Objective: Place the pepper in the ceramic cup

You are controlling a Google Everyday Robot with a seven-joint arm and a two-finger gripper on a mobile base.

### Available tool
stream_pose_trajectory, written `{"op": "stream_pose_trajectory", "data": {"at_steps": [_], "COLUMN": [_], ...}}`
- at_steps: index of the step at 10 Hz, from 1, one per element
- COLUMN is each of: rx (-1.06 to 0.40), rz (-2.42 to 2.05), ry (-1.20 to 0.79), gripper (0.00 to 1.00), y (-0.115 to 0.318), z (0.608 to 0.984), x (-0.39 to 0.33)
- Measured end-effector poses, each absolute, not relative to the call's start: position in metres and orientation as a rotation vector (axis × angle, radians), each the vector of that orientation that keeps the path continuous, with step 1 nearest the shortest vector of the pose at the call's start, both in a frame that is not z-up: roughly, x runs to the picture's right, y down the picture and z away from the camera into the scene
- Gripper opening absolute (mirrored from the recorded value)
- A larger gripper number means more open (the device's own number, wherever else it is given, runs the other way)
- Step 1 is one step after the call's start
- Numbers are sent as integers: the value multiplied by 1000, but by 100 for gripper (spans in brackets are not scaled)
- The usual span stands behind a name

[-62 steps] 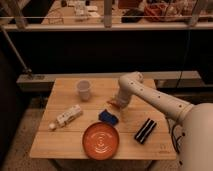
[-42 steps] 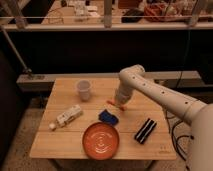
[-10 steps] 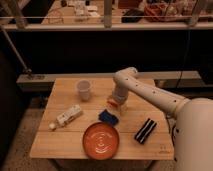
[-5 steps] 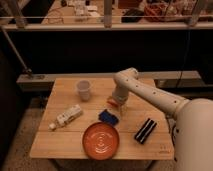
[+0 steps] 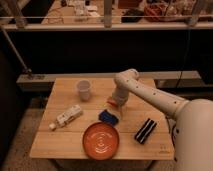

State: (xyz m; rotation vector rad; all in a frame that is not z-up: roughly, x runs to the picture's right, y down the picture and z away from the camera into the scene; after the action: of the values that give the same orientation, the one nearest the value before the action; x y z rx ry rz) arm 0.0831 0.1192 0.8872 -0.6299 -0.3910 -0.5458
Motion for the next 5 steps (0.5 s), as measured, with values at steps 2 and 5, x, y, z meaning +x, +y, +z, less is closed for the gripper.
{"op": "stream_pose_trajectory", "data": {"at_steps": [2,5], "rx": [-616,-616], "rz": [-458,-360], "ry": [-376,-356], "gripper": [80,80], "y": [115,112], "z": [889,895], "x": [92,106]}}
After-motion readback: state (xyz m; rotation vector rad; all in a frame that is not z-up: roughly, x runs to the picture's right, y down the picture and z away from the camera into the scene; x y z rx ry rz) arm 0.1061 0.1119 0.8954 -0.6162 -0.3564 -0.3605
